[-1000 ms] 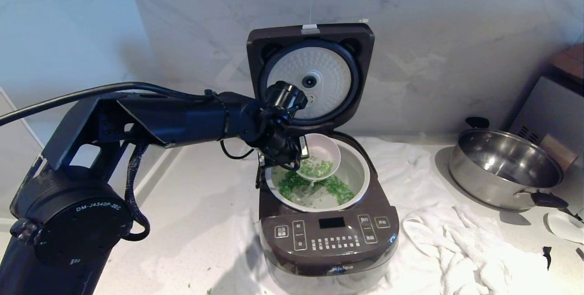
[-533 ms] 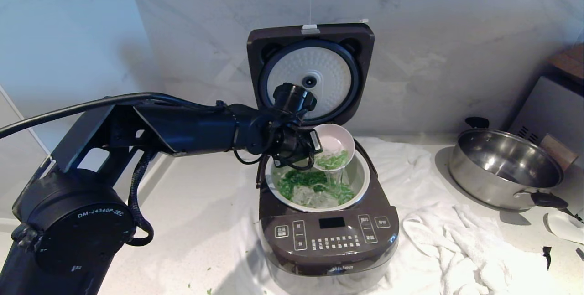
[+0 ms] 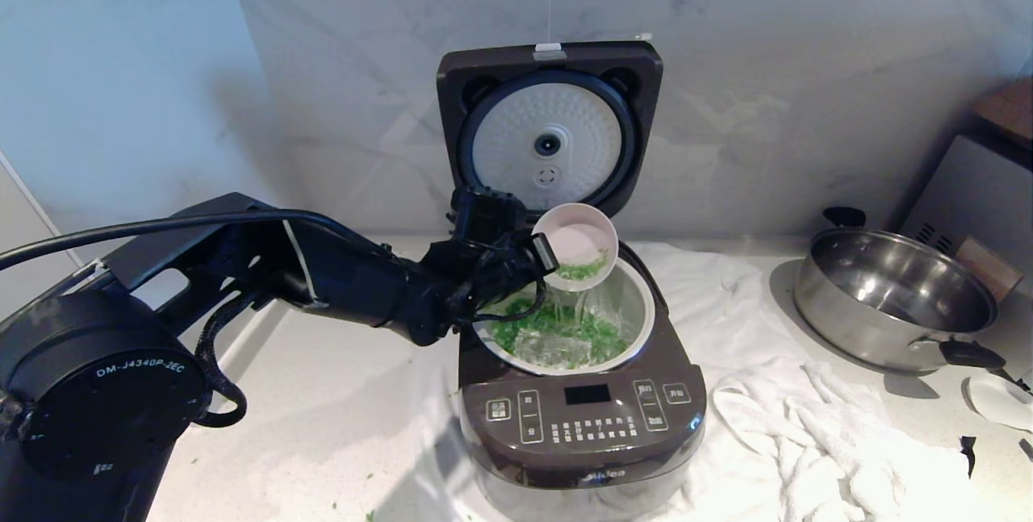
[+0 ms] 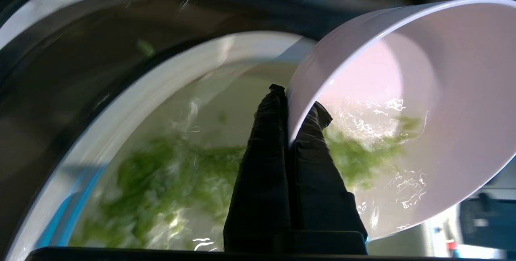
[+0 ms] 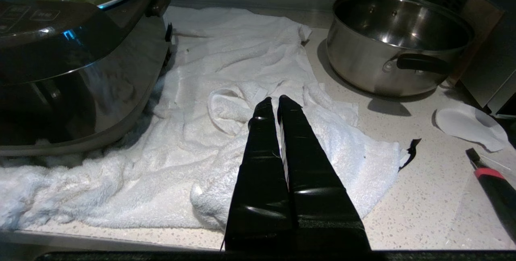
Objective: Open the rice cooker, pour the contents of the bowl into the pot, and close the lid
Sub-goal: Pour the water from the bowl into the rice cooker
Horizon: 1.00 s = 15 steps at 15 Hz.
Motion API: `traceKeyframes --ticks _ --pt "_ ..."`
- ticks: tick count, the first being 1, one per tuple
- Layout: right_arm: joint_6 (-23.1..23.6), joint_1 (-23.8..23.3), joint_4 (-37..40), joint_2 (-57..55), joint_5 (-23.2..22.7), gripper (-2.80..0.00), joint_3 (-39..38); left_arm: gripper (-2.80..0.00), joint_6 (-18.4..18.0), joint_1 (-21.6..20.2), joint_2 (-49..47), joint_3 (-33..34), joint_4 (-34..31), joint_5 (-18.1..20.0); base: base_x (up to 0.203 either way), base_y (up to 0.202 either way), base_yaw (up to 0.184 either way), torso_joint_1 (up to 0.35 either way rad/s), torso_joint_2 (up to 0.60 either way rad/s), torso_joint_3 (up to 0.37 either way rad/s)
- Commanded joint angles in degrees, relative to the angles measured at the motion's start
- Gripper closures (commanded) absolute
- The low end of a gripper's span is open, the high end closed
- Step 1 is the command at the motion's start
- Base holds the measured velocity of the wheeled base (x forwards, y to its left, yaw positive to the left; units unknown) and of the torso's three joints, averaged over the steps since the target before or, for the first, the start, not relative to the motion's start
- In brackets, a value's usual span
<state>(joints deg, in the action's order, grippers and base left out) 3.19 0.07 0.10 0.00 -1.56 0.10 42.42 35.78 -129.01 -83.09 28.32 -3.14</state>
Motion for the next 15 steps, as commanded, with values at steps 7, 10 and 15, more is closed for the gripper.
traceKeyframes --ticks 7,10,15 --pt "0.06 0.01 -0.01 0.09 -0.03 0.0 -0.01 0.0 8.49 0.05 -9.17 16.67 58.91 8.12 0.0 0.0 0.0 0.0 0.0 0.0" --pt "0.06 0.01 -0.01 0.09 -0.07 0.0 -0.01 0.0 9.41 0.64 -12.22 15.21 59.34 7.57 0.0 0.0 0.0 0.0 0.0 0.0" --pt "0.06 0.01 -0.01 0.09 -0.07 0.0 -0.01 0.0 9.61 0.4 -15.04 8.39 59.34 6.56 0.0 0.0 0.0 0.0 0.0 0.0"
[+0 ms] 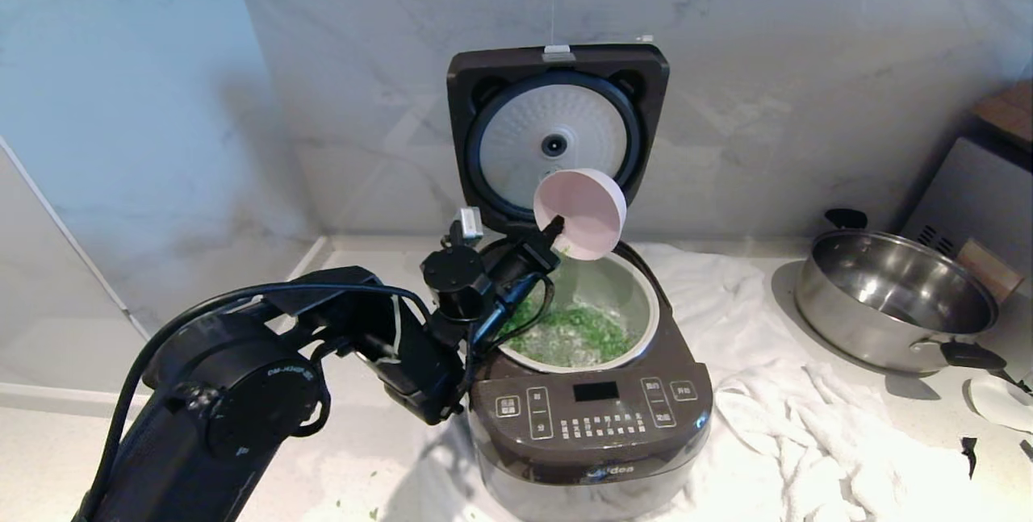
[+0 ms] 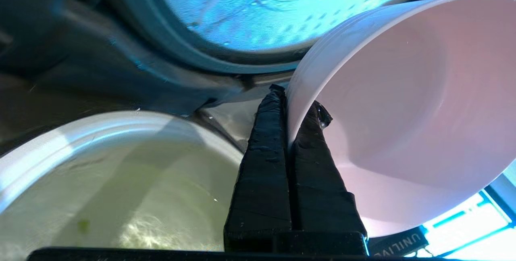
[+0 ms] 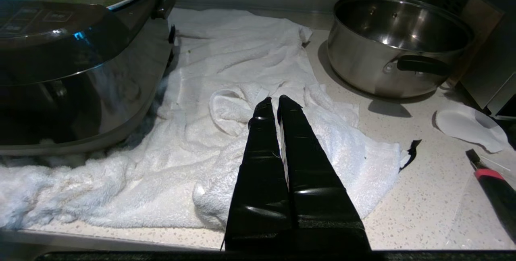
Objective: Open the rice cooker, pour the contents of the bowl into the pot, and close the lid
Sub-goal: Pour the water from the bowl into the rice cooker
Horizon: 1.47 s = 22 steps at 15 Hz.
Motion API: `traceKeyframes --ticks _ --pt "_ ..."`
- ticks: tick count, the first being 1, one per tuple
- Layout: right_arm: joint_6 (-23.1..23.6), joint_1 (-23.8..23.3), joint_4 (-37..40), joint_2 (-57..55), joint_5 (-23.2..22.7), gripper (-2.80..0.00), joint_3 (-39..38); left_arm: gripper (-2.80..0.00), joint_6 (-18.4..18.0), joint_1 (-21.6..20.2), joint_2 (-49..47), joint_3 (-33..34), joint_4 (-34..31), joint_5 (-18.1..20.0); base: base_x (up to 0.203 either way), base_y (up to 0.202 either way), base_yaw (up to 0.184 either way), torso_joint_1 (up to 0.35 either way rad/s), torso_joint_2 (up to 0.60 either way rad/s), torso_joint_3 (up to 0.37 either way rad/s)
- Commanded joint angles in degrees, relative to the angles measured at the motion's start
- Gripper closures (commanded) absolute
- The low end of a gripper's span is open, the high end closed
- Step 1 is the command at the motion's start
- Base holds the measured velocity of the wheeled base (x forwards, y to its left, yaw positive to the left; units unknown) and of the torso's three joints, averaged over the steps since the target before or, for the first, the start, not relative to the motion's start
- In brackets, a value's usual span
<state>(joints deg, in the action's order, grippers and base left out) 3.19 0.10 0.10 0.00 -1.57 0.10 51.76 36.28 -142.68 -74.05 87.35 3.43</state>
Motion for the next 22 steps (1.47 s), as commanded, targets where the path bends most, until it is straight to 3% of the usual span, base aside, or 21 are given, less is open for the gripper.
traceKeyframes --ticks 1,12,13,15,17,19,22 --pt "0.06 -0.01 -0.01 0.09 -0.01 0.0 -0.01 0.0 0.35 -0.33 -1.26 -0.62 0.32 0.09 0.0 0.0 0.0 0.0 0.0 0.0" --pt "0.06 -0.01 -0.01 0.09 -0.01 0.0 -0.01 0.0 0.15 -2.88 1.72 1.22 0.32 3.62 0.0 0.0 0.0 0.0 0.0 0.0" --pt "0.06 -0.01 -0.01 0.09 -0.01 0.0 -0.01 0.0 -0.17 -3.13 2.21 2.25 0.32 4.52 0.0 0.0 0.0 0.0 0.0 0.0" --pt "0.06 -0.01 -0.01 0.09 -0.1 0.0 -0.01 0.0 -1.6 -5.08 4.58 3.86 0.32 10.11 0.0 0.0 0.0 0.0 0.0 0.0" --pt "0.06 -0.01 -0.01 0.09 -0.05 0.0 -0.01 0.0 -1.86 -6.83 9.33 5.0 -0.1 12.27 0.0 0.0 0.0 0.0 0.0 0.0" --pt "0.06 -0.01 -0.01 0.09 -0.01 0.0 -0.01 0.0 -2.59 -8.42 15.01 6.94 -6.26 14.91 0.0 0.0 0.0 0.0 0.0 0.0" --pt "0.06 -0.01 -0.01 0.09 -0.07 0.0 -0.01 0.0 -10.89 -10.39 23.64 12.46 -21.63 20.2 0.0 0.0 0.0 0.0 0.0 0.0"
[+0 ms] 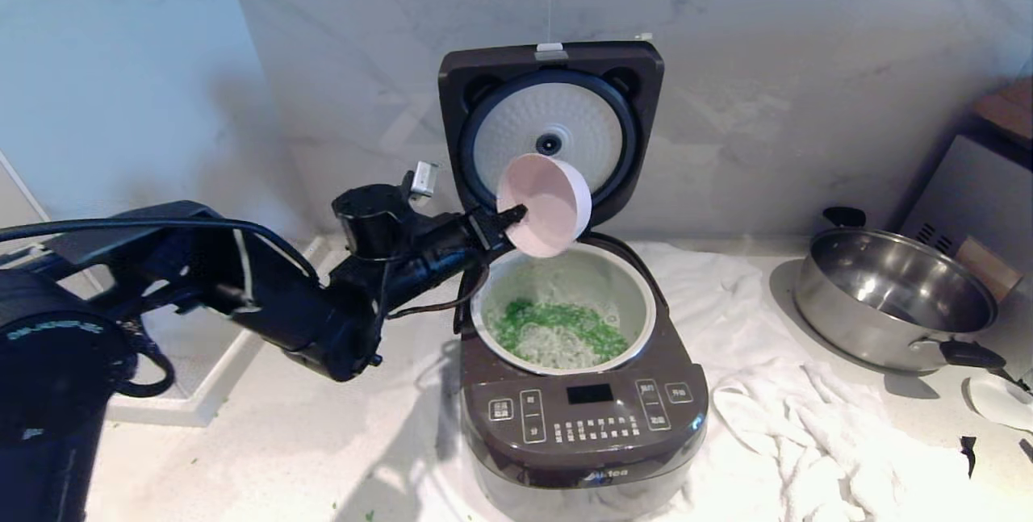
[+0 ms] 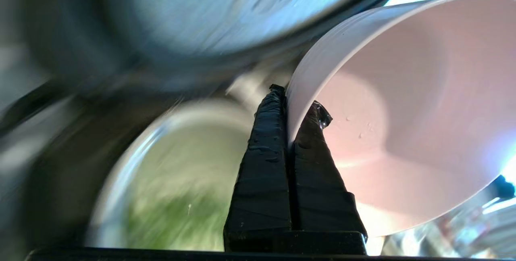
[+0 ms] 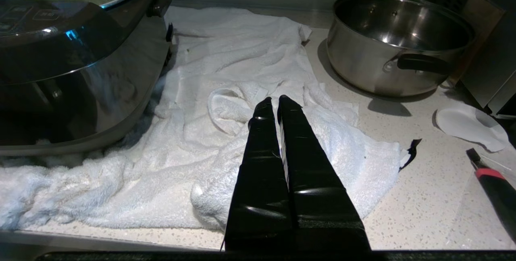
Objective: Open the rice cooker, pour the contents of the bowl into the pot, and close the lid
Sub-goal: Pour the water from the bowl into the rice cooker, then place the bowl on the table
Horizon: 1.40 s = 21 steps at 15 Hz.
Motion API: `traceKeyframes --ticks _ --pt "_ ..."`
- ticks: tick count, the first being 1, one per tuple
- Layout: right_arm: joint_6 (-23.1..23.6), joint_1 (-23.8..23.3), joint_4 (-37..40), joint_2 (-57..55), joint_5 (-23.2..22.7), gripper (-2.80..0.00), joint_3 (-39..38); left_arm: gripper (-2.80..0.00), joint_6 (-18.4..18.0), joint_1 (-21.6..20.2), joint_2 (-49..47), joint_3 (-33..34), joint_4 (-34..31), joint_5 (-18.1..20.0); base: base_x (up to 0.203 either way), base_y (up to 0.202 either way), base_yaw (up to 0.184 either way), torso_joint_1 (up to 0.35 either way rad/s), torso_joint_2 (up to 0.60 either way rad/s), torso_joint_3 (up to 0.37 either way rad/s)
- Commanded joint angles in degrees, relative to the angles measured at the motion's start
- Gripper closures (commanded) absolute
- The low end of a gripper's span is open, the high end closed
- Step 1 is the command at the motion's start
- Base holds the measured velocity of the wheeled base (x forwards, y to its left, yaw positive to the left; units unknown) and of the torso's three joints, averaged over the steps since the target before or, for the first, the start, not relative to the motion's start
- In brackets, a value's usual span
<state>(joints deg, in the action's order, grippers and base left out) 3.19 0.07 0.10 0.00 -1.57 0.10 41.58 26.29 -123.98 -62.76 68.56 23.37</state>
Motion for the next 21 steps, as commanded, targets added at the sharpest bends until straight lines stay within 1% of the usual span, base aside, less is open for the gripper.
traceKeyframes --ticks 1,2,3,4,6,7,8,9,10,12,13,15,16,18,19,20,21 --pt "0.06 0.01 -0.01 0.09 -0.08 0.0 -0.01 0.0 -2.38 -0.84 7.58 4.19 -5.16 1.41 0.0 0.0 0.0 0.0 0.0 0.0" --pt "0.06 0.01 -0.01 0.09 -0.01 0.0 -0.01 0.0 -3.22 -1.42 10.26 6.3 -6.98 2.96 0.0 0.0 0.0 0.0 0.0 0.0" --pt "0.06 0.01 -0.01 0.09 -0.01 0.0 -0.01 0.0 -4.26 -2.19 13.25 7.81 -10.09 5.1 0.0 0.0 0.0 0.0 0.0 0.0" --pt "0.06 0.01 -0.01 0.09 -0.02 0.0 -0.01 0.0 -7.06 -3.11 15.92 8.73 -16.12 6.81 0.0 0.0 0.0 0.0 0.0 0.0" --pt "0.06 0.01 -0.01 0.09 -0.01 0.0 -0.01 0.0 -19.14 -5.81 19.87 9.19 -31.83 7.79 0.0 0.0 0.0 0.0 0.0 0.0" --pt "0.06 0.01 -0.01 0.09 -0.06 0.0 -0.01 0.0 -23.83 -7.34 21.36 8.31 -39.4 6.5 0.0 0.0 0.0 0.0 0.0 0.0" --pt "0.06 0.01 -0.01 0.09 -0.09 0.0 -0.01 0.0 -27.21 -8.44 22.21 6.28 -46.43 2.27 0.0 0.0 0.0 0.0 0.0 0.0" --pt "0.06 0.01 -0.01 0.09 -0.01 0.0 -0.01 0.0 -29.94 -9.09 22.59 3.72 -52.17 -3.11 0.0 0.0 0.0 0.0 0.0 0.0" --pt "0.06 0.01 -0.01 0.09 -0.1 0.0 -0.01 0.0 -32.13 -9.6 22.88 1.74 -56.49 -6.59 0.0 0.0 0.0 0.0 0.0 0.0" --pt "0.06 0.01 -0.01 0.09 -0.01 0.0 -0.01 0.0 -32.85 -10.81 24.39 -0.46 -63.48 -7.92 0.0 0.0 0.0 0.0 0.0 0.0" --pt "0.06 0.01 -0.01 0.09 -0.01 0.0 -0.01 0.0 -32.92 -11.5 25.53 -1.93 -68.98 -8.24 0.0 0.0 0.0 0.0 0.0 0.0" --pt "0.06 0.01 -0.01 0.09 -0.01 0.0 -0.01 0.0 -33.22 -13.43 27.55 -5.65 -80.8 -10.29 0.0 0.0 0.0 0.0 0.0 0.0" --pt "0.06 0.01 -0.01 0.09 -0.1 0.0 -0.01 0.0 -34.32 -15.72 28.21 -7.38 -86.62 -10.95 0.0 0.0 0.0 0.0 0.0 0.0" --pt "0.06 0.05 -0.01 0.09 -0.01 0.0 -0.01 0.0 -38.31 -20.64 28.63 -9.83 -96.49 -11.42 0.0 0.0 0.0 0.0 0.0 0.0" --pt "0.06 0.01 -0.01 0.09 -0.08 0.0 -0.01 0.0 -40.4 -22.1 28.68 -10.19 -101.47 -11.57 0.0 0.0 0.0 0.0 0.0 0.0" --pt "0.06 0.01 -0.01 0.09 -0.01 0.0 -0.01 0.0 -41.75 -23.43 28.74 -10.2 -105.91 -11.67 0.0 0.0 0.0 0.0 0.0 0.0" --pt "0.06 0.01 -0.01 0.09 -0.01 0.0 -0.01 0.0 -42.21 -24.5 29.02 -9.6 -109.19 -12.39 0.0 0.0 0.0 0.0 0.0 0.0"
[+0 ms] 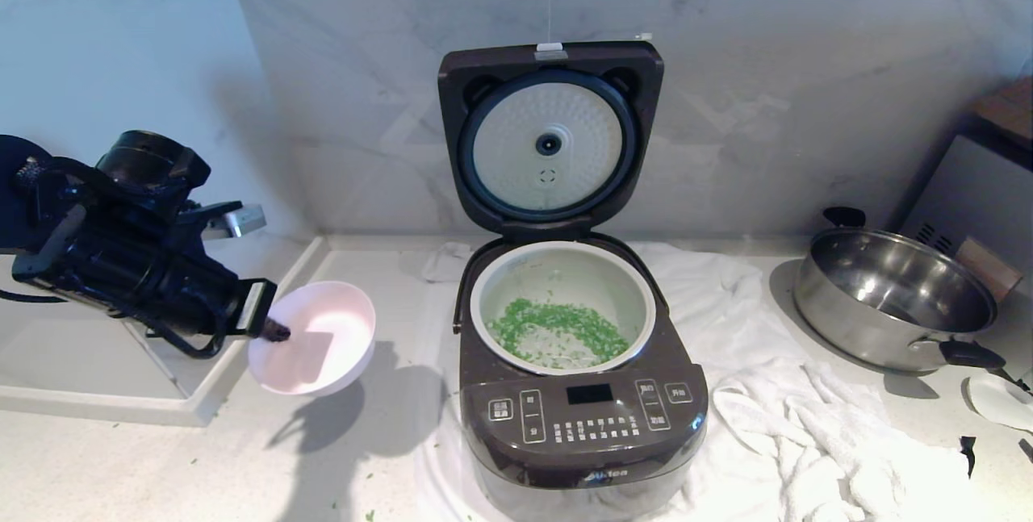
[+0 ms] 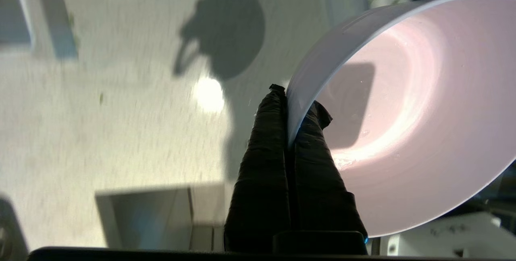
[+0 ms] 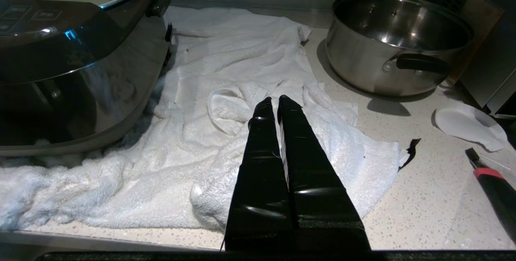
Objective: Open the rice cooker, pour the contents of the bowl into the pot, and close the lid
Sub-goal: Place the bowl on the table
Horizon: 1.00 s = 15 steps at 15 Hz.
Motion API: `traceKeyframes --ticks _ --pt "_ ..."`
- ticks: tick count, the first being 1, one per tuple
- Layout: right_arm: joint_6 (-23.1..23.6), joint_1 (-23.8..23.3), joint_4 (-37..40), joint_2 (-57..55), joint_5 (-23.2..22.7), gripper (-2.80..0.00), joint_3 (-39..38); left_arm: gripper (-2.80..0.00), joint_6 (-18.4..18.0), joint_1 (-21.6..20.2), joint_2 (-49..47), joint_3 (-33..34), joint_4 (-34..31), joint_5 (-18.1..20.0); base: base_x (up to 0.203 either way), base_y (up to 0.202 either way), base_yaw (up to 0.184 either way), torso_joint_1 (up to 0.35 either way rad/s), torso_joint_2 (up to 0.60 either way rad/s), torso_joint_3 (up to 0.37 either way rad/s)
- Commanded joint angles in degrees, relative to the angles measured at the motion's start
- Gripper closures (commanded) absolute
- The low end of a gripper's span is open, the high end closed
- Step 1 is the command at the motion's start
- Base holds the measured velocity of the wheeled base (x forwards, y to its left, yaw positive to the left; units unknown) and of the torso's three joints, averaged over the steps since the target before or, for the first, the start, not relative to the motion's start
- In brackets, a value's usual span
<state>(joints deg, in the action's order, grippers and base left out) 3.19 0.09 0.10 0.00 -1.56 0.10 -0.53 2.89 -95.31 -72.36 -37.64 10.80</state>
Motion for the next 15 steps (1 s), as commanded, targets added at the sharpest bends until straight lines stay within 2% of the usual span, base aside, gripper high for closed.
traceKeyframes --ticks 1,3,5,7,9,10,13,15 --pt "0.06 -0.01 -0.01 0.09 -0.02 0.0 -0.01 0.0 -0.1 -1.45 0.72 1.67 -4.05 -1.15 0.0 0.0 0.0 0.0 0.0 0.0" --pt "0.06 -0.01 -0.01 0.09 -0.11 0.0 -0.01 0.0 -0.07 -1.77 2.03 7.91 -4.22 -4.04 0.0 0.0 0.0 0.0 0.0 0.0" --pt "0.06 -0.01 -0.01 0.09 -0.04 0.0 -0.01 0.0 -0.06 -2.53 3.04 15.43 -0.85 -4.98 0.0 0.0 0.0 0.0 0.0 0.0" --pt "0.06 -0.01 -0.01 0.09 -0.02 0.0 -0.01 0.0 -0.1 -4.45 2.15 23.4 8.23 -5.34 0.0 0.0 0.0 0.0 0.0 0.0" --pt "0.06 -0.01 -0.01 0.09 -0.06 0.0 -0.01 0.0 0.15 -5.9 -0.47 30.14 20.17 -5.75 0.0 0.0 0.0 0.0 0.0 0.0" --pt "0.06 -0.01 -0.01 0.09 -0.04 0.0 -0.01 0.0 1.44 -6.36 -2.18 32.11 25.1 -5.83 0.0 0.0 0.0 0.0 0.0 0.0" --pt "0.06 -0.01 -0.01 0.09 -0.03 0.0 -0.01 0.0 11.14 -7.67 -9.46 34.09 33.84 -6.26 0.0 0.0 0.0 0.0 0.0 0.0" --pt "0.06 -0.01 -0.01 0.09 -0.06 0.0 -0.01 0.0 12.95 -11.95 -13.81 34.24 36.79 -7.17 0.0 0.0 0.0 0.0 0.0 0.0"
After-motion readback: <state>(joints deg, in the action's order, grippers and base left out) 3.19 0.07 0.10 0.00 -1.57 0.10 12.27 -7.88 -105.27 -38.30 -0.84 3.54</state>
